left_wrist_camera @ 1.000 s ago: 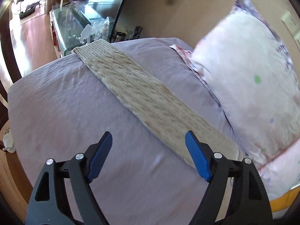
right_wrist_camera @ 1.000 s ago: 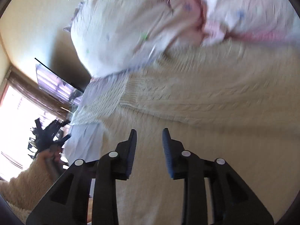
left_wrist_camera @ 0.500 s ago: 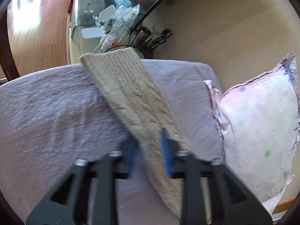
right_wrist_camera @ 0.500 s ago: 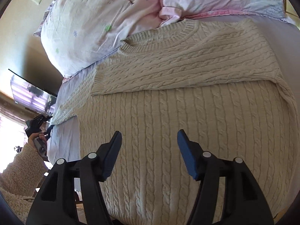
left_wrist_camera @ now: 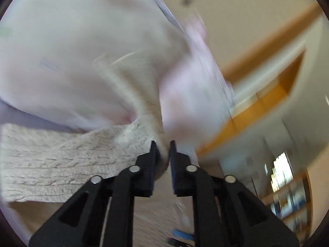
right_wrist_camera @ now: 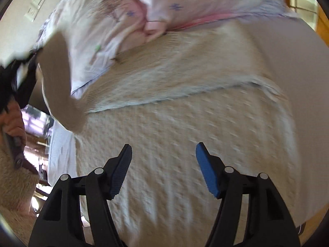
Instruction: Fold small clothes
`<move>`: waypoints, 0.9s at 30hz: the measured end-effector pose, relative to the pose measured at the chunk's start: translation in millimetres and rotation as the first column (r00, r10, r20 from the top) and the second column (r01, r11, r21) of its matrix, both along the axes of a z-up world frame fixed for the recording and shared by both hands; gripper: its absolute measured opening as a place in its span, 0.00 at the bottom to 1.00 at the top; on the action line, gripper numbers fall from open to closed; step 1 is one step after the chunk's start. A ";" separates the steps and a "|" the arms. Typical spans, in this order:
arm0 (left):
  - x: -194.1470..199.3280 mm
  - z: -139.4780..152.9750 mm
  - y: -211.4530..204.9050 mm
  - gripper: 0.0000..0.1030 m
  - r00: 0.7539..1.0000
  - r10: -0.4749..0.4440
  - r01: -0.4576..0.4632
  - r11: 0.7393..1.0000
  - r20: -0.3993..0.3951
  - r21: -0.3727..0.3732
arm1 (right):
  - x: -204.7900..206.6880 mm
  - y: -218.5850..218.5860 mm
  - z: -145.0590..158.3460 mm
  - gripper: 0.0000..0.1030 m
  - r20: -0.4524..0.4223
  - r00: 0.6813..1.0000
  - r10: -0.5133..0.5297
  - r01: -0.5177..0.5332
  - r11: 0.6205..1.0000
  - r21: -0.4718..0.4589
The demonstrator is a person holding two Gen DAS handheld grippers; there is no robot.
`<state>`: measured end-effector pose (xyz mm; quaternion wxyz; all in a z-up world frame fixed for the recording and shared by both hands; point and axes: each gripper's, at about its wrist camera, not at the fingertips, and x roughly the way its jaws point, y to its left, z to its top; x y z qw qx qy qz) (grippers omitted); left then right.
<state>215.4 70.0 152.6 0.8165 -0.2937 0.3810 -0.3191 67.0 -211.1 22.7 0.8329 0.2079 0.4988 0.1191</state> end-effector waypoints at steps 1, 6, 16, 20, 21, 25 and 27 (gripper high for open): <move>-2.5 -9.6 -39.3 0.19 0.995 -0.095 0.096 0.995 -0.032 0.036 | -3.8 -8.7 -2.4 0.64 -0.009 1.000 -0.014 0.014 1.000 -0.002; -55.0 -39.3 -46.9 0.41 0.989 -0.127 0.139 0.978 -0.080 0.154 | -42.7 -64.4 -2.5 0.64 -0.017 0.998 -0.057 0.057 0.997 0.059; -243.0 -105.8 135.1 0.50 0.927 0.198 -0.102 0.951 -0.320 0.294 | -134.2 -136.6 -48.5 0.64 -0.235 0.972 0.005 0.046 0.977 0.208; -277.7 -145.3 136.7 0.54 0.875 0.225 -0.111 0.955 -0.429 0.276 | -138.6 -142.8 -90.4 0.64 -0.335 0.941 0.038 0.081 0.939 0.333; -279.3 -157.2 132.9 0.54 0.862 0.226 -0.111 0.957 -0.454 0.267 | -138.2 -141.6 -96.0 0.64 -0.338 0.940 0.049 0.082 0.929 0.361; -277.9 -188.7 119.1 0.55 0.849 0.191 -0.075 0.967 -0.492 0.244 | -134.6 -128.3 -116.6 0.64 -0.349 0.932 0.101 0.070 0.893 0.445; -272.0 -197.4 116.5 0.55 0.846 0.195 -0.077 0.966 -0.496 0.248 | -132.9 -119.1 -125.4 0.58 -0.353 0.926 0.134 0.055 0.877 0.477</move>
